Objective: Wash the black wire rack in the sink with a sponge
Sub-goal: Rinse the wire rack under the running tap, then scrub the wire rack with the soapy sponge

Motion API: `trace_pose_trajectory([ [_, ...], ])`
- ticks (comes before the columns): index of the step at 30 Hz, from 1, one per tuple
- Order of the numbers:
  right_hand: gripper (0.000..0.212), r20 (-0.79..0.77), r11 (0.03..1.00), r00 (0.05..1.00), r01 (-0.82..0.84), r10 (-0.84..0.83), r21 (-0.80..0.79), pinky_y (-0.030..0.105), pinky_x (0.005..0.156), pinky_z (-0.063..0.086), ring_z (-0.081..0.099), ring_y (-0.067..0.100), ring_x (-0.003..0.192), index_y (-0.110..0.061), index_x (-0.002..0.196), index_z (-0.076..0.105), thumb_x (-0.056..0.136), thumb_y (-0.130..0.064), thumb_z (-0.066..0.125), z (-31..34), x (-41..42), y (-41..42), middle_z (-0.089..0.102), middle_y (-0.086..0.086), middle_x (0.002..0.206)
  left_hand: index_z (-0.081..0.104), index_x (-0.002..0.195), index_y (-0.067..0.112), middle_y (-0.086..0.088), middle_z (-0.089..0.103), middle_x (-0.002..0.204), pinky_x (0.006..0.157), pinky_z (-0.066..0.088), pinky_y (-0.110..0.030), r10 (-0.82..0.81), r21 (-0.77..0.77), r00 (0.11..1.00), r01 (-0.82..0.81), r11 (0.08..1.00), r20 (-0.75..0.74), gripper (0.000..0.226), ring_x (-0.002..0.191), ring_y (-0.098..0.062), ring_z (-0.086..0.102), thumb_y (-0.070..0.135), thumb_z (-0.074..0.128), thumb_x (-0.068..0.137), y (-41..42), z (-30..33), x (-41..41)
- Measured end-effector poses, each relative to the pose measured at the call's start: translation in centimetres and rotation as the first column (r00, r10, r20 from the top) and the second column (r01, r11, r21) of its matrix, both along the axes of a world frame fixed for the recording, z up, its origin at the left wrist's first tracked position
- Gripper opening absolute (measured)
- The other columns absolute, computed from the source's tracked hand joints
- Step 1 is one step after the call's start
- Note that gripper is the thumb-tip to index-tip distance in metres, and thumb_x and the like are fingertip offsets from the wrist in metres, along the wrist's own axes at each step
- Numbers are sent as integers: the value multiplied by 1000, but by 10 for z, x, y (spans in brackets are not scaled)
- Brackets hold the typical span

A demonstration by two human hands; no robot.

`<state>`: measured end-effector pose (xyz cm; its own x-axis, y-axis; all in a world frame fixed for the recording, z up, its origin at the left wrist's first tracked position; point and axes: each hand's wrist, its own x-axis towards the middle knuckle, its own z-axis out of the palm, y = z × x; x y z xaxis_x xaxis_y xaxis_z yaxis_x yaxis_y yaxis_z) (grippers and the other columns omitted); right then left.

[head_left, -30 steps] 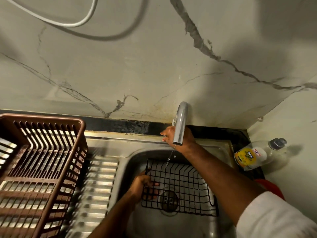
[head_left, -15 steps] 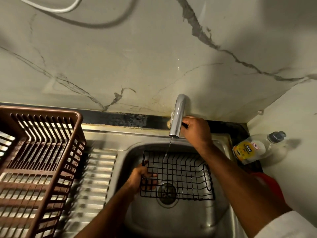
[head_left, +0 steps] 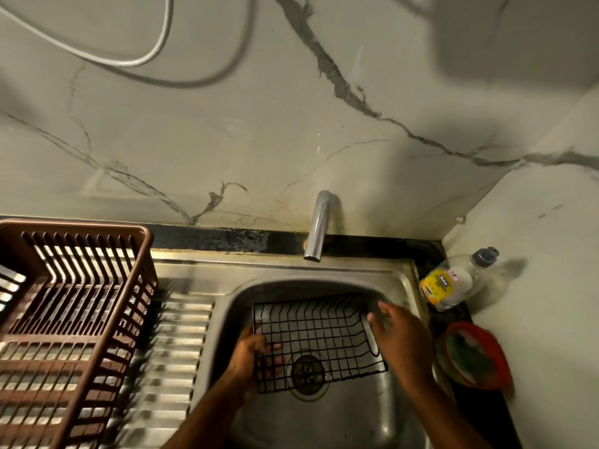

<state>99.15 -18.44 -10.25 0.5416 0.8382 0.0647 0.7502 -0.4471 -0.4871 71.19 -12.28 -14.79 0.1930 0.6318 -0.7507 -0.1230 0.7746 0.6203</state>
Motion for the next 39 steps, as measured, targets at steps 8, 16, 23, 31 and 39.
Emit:
trace_pose_trajectory([
  [8, 83, -724, 901, 540, 197, -429, -387, 49, 79, 62, 71, 30, 95, -24, 148, 37, 82, -61, 70, -37, -47, -63, 64, 9, 124, 47, 118, 13, -19, 63, 85, 61, 59, -49, 369, -94, 918, -358, 929, 148, 49, 60, -32, 68, -2, 47, 71, -73, -2, 26],
  [16, 43, -776, 919, 503, 113, -380, -378, 42, 64, 63, 69, 33, 93, -19, 132, 47, 94, 0, 55, -38, -62, -44, 59, 7, 104, 50, 128, 10, -18, 65, 119, 78, 52, -45, 191, -6, 976, -193, 981, -103, 79, 110, -36, 62, 33, 86, 62, -99, -5, 24],
  [23, 72, -587, 892, 796, -147, -149, -427, 46, 57, 63, 71, 31, 77, -38, 147, 35, 87, 0, 52, -66, -40, -41, 64, 10, 108, 62, 128, 13, -13, 70, 111, 72, 59, -35, -253, 69, 885, 302, 951, -390, 36, 91, -24, 70, 11, 70, 93, -41, -14, -12],
  [31, 79, -546, 838, 836, -256, -58, -481, 43, 67, 63, 68, 26, 95, -33, 156, 25, 89, -5, 58, -97, -31, -24, 61, 9, 122, 70, 104, 10, -5, 72, 84, 48, 50, -15, -403, 28, 676, 531, 847, -617, 12, 62, -9, 68, 12, 72, 93, -17, -32, 12],
  [39, 78, -549, 847, 833, -247, -63, -472, 44, 75, 63, 67, 23, 101, -31, 156, 26, 91, -5, 62, -111, -26, -14, 60, 6, 128, 69, 91, 14, -8, 75, 86, 61, 60, -28, -362, 19, 694, 477, 879, -623, 10, 67, -16, 71, 5, 72, 91, -3, -47, 17],
])
